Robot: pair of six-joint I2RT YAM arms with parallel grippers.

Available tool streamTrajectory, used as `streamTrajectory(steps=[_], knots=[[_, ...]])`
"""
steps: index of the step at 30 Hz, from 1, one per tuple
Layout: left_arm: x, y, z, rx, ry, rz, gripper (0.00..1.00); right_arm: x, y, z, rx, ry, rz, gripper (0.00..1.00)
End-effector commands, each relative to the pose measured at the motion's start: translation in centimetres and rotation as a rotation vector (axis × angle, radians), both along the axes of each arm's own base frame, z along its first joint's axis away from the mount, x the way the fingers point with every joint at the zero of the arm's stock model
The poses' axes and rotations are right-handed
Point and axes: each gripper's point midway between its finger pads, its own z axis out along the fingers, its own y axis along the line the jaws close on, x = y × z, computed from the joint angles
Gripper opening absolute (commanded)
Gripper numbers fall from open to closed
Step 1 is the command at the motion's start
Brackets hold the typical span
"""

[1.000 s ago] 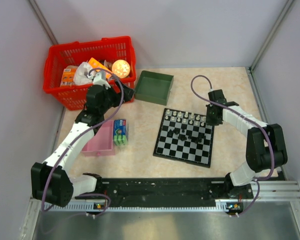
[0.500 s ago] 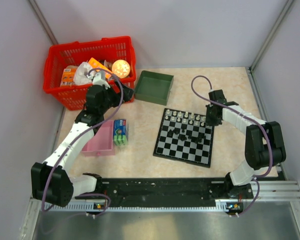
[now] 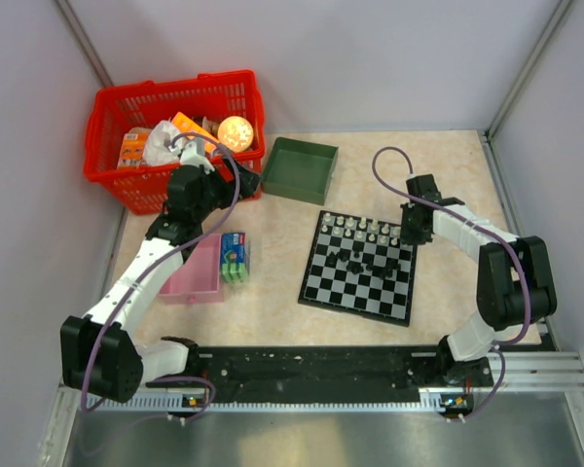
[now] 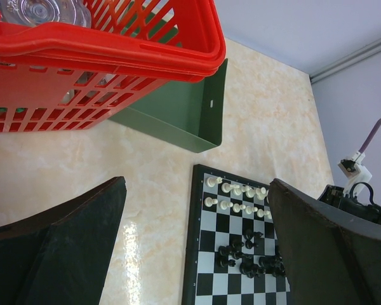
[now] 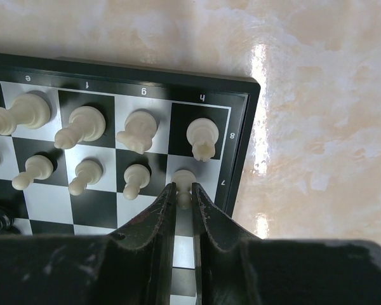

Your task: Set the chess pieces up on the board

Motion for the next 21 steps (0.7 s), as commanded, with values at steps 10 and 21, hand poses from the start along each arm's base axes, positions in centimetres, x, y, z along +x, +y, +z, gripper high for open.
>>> streamTrajectory(steps=[10, 21], knots=[[0.09, 0.26, 2.34, -0.017, -0.083, 0.004, 0.99, 0.56, -0.50, 0.83, -0.013, -0.020, -0.021, 0.16], [0.14, 0.15, 2.21, -0.021, -0.079, 0.001, 0.99, 1.22, -0.83, 0.85, -0.030, -0.033, -0.036, 0.18]])
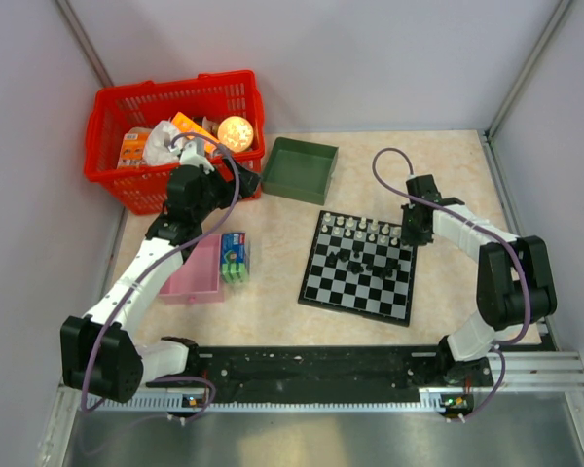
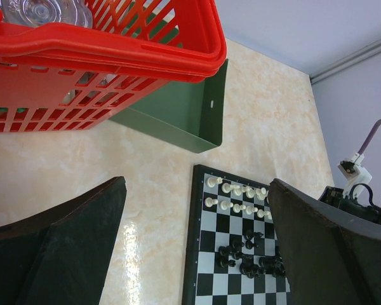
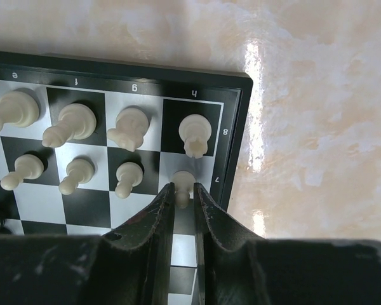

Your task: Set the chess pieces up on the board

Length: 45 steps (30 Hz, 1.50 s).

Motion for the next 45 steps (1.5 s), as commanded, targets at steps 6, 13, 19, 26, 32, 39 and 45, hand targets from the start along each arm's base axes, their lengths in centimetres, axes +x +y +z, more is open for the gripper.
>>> streamTrajectory(steps=[6, 13, 19, 26, 32, 39, 45], knots=[[0.1, 0.2, 2.3, -0.020, -0.082, 0.001, 0.99, 1.8, -0.5, 0.7, -0.018, -0.042, -0.033, 0.18], [0.2, 0.1, 2.3, -0.020, -0.083, 0.000, 0.99, 2.2, -0.4, 1.1, -0.014, -0.060, -0.033, 0.18], [0.1, 0.1, 2.6, -0.022, -0.091, -0.005, 0.99, 2.4, 0.0, 2.6, 0.008, -0.097, -0.019, 0.22], [0.1, -0.4, 3.4, -0.035, -0.126, -0.034, 0.99, 2.6, 0.1, 6.9, 0.029, -0.195, 0.003, 0.35], [0.5, -0.5, 5.3, -0.042, -0.179, -0.033, 0.99, 2.1, 0.8, 10.2, 0.081, -0.273, 0.030, 0.43], [1.0, -0.8, 9.4, 0.013, -0.256, -0.072, 0.99, 1.0, 3.4, 12.3, 0.230, -0.305, 0.084, 0.75], [0.6, -0.4, 7.8, 0.038, -0.213, -0.055, 0.99, 1.1, 4.3, 13.8, 0.290, -0.336, 0.081, 0.96]])
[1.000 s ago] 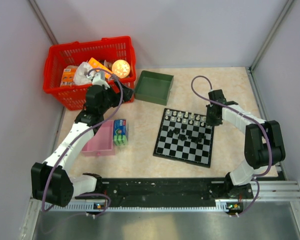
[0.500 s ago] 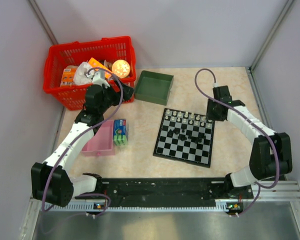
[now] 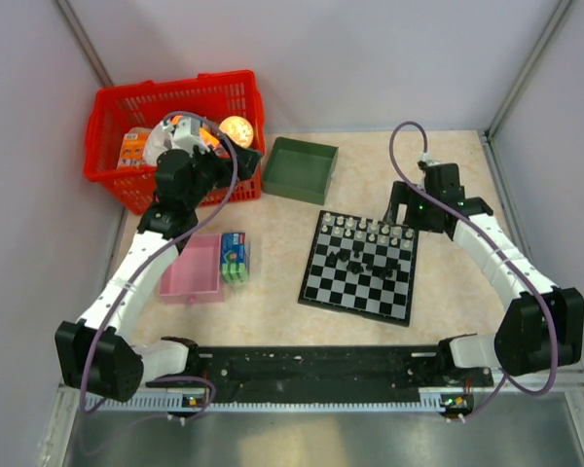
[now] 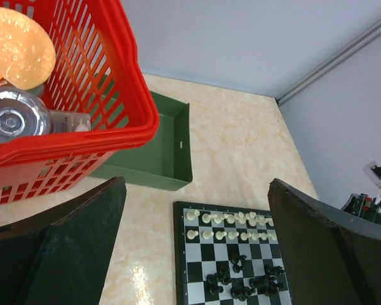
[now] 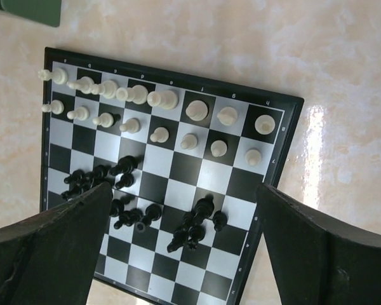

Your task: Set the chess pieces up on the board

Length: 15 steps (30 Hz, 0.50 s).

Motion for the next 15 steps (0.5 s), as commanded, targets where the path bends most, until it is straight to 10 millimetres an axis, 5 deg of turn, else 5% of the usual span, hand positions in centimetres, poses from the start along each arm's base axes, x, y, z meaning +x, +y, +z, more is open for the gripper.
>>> streamTrajectory(steps=[1, 8, 15], knots=[[-0.5, 0.6, 0.1, 0.017, -0.010, 0.014, 0.99, 1.0, 1.5, 4.2, 0.119, -0.103, -0.002, 0.99], [-1.2, 1.3, 0.0, -0.012, -0.011, 0.054, 0.99, 1.4, 5.8, 4.1, 0.301, -0.050, 0.101, 0.99], [-0.8, 4.8, 1.2, 0.053, -0.063, 0.236, 0.99, 1.5, 8.5, 2.2, 0.084, -0.011, 0.157, 0.99]])
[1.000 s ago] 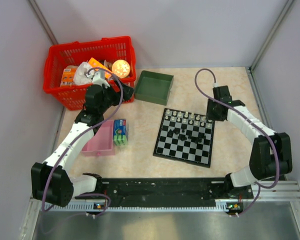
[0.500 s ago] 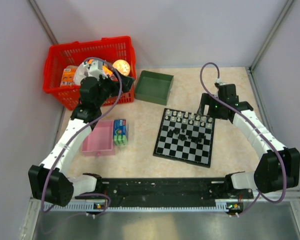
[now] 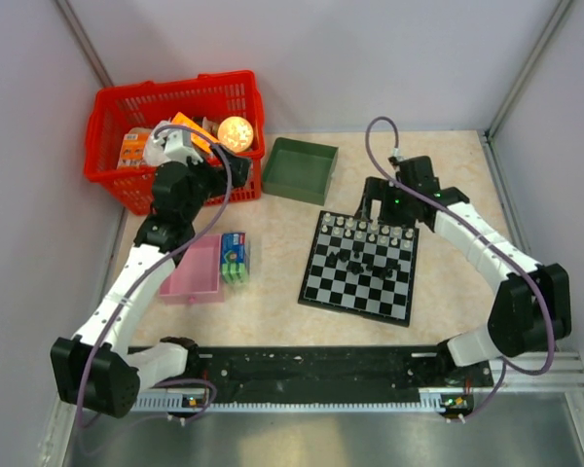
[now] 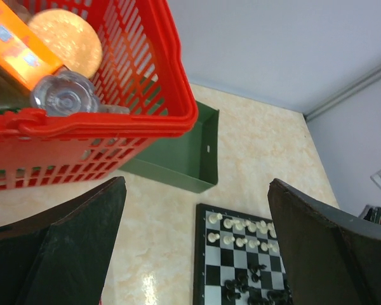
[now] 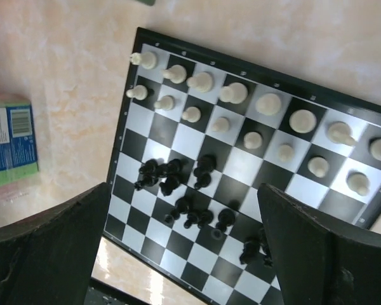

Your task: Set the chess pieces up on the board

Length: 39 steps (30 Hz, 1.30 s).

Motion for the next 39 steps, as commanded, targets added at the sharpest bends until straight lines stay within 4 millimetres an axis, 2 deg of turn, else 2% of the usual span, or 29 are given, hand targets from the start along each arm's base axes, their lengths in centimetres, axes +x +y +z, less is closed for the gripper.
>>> streamTrajectory(steps=[1, 4, 9, 13, 22, 26, 32, 37, 39], knots=[[0.3, 3.0, 3.2, 0.060, -0.081, 0.147, 0.99, 0.9, 2.0, 0.9, -0.112, -0.034, 0.033, 0.99], [0.5, 3.5, 1.7, 0.123, 0.013, 0.160, 0.99, 0.1, 3.0, -1.2, -0.115, 0.045, 0.054, 0.91], [0.5, 3.4, 0.7, 0.122, 0.047, 0.157, 0.99, -1.4, 4.4, -2.4, -0.167, 0.073, 0.076, 0.83], [0.6, 3.3, 0.2, 0.125, 0.065, 0.157, 0.99, -2.4, 4.3, -2.4, -0.198, 0.078, 0.054, 0.77], [0.8, 2.9, -0.9, 0.128, 0.111, 0.135, 0.99, -4.8, 3.3, -1.0, -0.162, 0.057, 0.025, 0.51], [1.1, 2.4, -1.3, 0.118, 0.120, 0.113, 0.99, -5.4, 4.7, -1.4, -0.140, 0.082, 0.080, 0.50], [1.4, 1.8, -1.3, 0.126, 0.136, 0.082, 0.99, -4.9, 5.7, -1.7, -0.151, 0.087, 0.098, 0.49], [1.2, 2.0, -1.6, 0.136, 0.148, 0.083, 0.99, -4.7, 7.6, -1.5, -0.142, 0.079, 0.153, 0.49], [1.1, 2.0, -1.6, 0.134, 0.150, 0.082, 0.99, -4.6, 7.5, -1.8, -0.169, 0.086, 0.144, 0.49]])
